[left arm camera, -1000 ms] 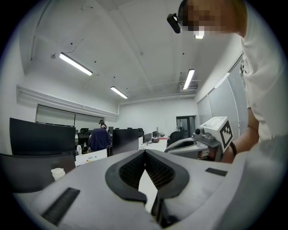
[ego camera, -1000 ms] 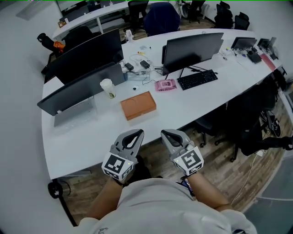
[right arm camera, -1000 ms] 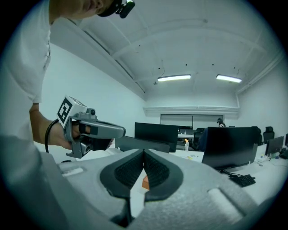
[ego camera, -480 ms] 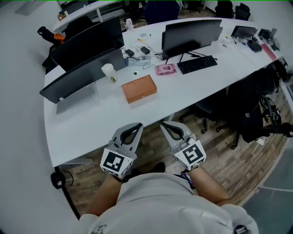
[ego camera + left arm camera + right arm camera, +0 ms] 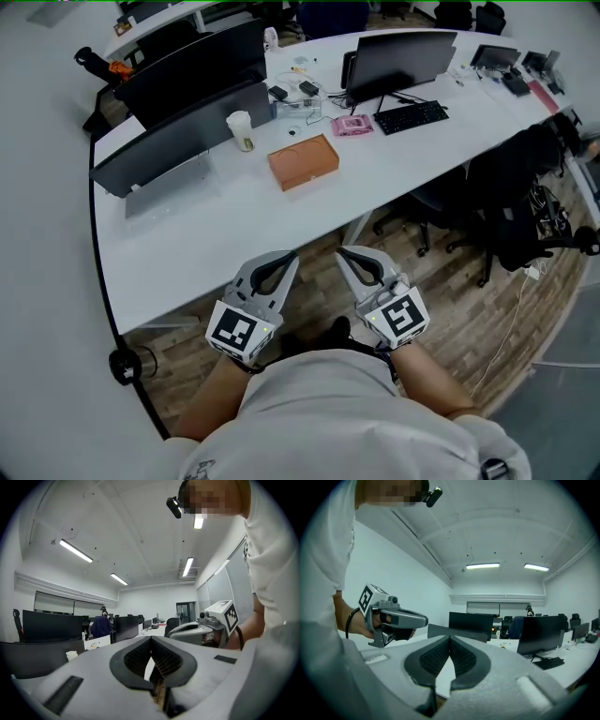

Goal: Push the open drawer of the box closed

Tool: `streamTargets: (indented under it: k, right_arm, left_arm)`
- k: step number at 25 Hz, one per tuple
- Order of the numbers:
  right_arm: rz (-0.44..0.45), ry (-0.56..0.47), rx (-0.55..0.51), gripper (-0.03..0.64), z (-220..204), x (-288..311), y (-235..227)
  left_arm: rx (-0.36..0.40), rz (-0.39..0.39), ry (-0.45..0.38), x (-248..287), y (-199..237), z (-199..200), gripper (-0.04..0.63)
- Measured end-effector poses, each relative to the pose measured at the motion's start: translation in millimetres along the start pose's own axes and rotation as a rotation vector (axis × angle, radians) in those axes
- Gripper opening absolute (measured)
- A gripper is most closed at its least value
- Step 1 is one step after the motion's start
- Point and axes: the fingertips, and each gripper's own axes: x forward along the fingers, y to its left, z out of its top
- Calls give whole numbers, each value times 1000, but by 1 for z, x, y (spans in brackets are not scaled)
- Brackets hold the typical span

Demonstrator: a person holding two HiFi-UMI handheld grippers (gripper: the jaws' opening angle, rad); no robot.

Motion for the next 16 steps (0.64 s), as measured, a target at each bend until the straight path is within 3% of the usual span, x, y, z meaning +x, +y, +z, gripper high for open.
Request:
streamTargets:
  k: [6,16]
  right_arm:
    - [-19,-7,-7,3,10,10,55]
    - [-32,-9,-32,3,27,16,96]
  left_arm:
    - [3,-25,-17,-49,8,-2,0]
    - [-2,-33,-47,-89,12,10,0]
